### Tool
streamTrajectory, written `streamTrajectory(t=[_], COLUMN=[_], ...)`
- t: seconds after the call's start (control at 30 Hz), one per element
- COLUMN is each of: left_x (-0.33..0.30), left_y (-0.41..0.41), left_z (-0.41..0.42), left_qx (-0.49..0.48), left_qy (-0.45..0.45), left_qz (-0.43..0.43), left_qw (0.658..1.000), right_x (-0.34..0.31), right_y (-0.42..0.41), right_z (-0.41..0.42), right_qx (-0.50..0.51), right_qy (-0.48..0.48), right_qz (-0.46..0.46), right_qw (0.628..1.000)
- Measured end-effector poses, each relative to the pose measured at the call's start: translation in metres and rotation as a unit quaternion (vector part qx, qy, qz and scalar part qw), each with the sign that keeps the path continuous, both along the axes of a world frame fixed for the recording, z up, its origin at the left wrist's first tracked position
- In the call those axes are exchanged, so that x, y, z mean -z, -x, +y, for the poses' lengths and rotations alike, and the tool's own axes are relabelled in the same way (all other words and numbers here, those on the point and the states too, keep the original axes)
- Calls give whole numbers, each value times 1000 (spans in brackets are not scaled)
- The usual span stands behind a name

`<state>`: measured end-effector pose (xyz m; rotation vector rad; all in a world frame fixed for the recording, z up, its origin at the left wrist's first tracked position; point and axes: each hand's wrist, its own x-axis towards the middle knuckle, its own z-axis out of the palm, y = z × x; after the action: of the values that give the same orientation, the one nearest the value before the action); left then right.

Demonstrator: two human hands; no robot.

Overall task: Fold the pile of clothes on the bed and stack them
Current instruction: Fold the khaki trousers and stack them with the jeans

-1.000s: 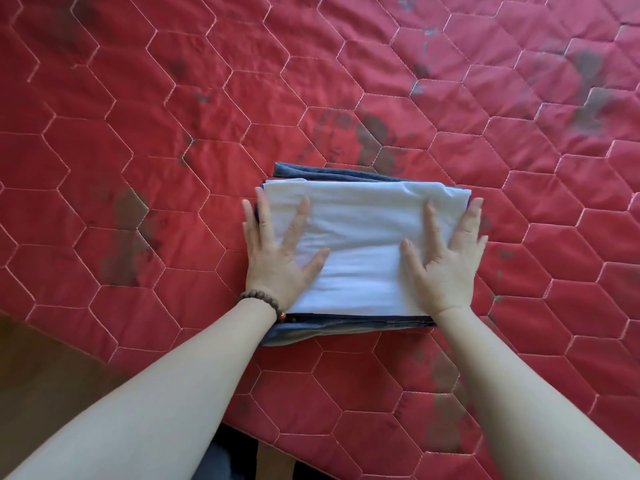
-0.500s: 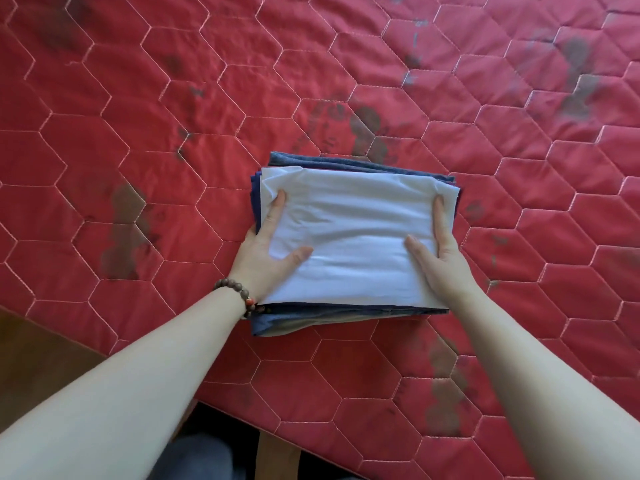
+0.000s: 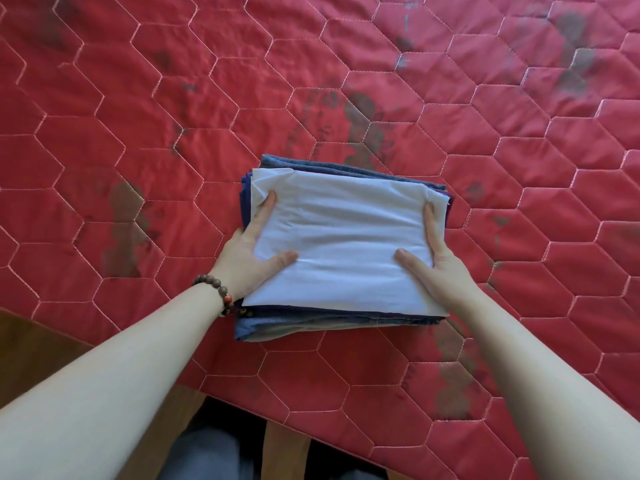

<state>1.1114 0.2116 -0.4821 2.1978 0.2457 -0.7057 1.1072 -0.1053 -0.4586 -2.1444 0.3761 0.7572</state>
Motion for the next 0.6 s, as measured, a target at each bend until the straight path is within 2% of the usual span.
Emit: streamTrajectory(t=[0.17, 0.37, 0.6], left_x=[-6, -25, -104], left_y=[-1, 10, 16], left_z=[-4, 1, 17], left_qx=[-14, -26, -17], left_qy=[-4, 18, 40], left_qz=[-3, -41, -76], left_qw=[1000, 999, 996], right_x=[-7, -31, -108], right_y=[3, 22, 34], right_z=[5, 16, 31], right_qx=[31, 59, 67], right_qy=[-17, -29, -50], right_qz=[-2, -47, -85], right_qw=[999, 997, 993])
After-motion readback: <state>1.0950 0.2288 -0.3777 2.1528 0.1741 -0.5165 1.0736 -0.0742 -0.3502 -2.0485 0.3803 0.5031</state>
